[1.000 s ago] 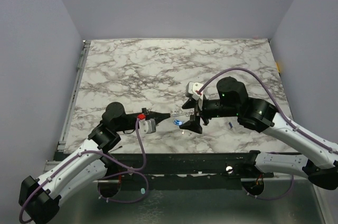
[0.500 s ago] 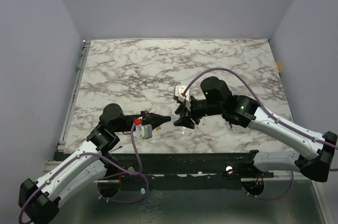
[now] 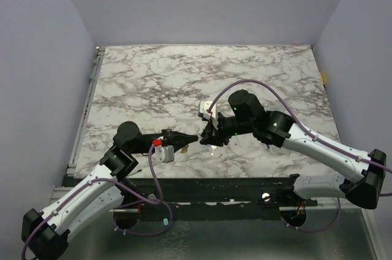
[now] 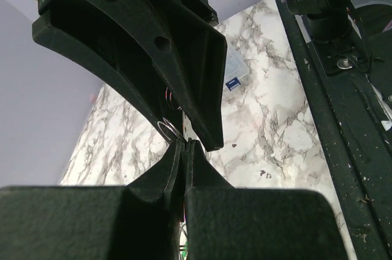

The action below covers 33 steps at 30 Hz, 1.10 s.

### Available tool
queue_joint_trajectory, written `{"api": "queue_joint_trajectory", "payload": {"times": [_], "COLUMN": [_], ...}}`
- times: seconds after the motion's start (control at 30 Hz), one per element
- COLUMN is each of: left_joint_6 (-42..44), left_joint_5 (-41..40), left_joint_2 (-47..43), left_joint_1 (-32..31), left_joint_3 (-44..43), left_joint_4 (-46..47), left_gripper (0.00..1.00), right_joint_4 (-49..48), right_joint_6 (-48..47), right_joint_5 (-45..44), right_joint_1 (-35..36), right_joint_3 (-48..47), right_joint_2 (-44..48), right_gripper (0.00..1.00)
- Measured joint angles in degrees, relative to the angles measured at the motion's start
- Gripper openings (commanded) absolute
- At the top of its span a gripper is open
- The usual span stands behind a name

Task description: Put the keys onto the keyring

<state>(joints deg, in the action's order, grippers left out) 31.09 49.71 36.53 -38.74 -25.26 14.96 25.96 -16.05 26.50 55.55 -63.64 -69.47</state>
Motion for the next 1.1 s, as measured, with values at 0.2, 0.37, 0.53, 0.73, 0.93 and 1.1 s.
{"api": "queue_joint_trajectory", "payload": {"times": [0.2, 0.37, 0.53, 0.73, 0.93, 1.1], "left_joint_6": [-0.63, -0.92, -1.18, -2.08, -7.28, -17.59], "left_joint_5": [0.0, -0.02, 0.04, 0.02, -0.28, -5.03], "left_joint_2": [-0.02, -0.11, -0.72, -2.43, -4.31, -5.07], "left_joint_1": [0.04, 0.04, -0.02, -0.02, -0.02, -0.39], "left_joint_3": [0.33, 0.37, 0.44, 0.44, 0.42, -1.25], "left_joint_4": [0.35, 0.5, 1.84, 2.97, 2.97, 2.99], "left_gripper": [0.0, 0.17, 0.42, 0.5, 0.5, 0.42], "right_joint_4": [-0.57, -2.27, -6.27, -9.44, -9.79, -9.81], "right_joint_6": [0.07, 0.55, 0.74, 0.42, -0.2, -0.85], "right_joint_5": [0.22, 0.2, -0.26, -2.93, -6.64, -12.13], "right_joint_1": [-0.04, -0.04, -0.04, -0.04, 0.33, 2.75], "right_joint_3": [0.39, 1.57, 5.38, 9.05, 9.84, 11.78], "right_joint_2": [0.02, 0.83, 4.04, 8.87, 11.63, 14.88], "right_gripper": [0.0, 0.01, 0.01, 0.01, 0.01, 0.01]}}
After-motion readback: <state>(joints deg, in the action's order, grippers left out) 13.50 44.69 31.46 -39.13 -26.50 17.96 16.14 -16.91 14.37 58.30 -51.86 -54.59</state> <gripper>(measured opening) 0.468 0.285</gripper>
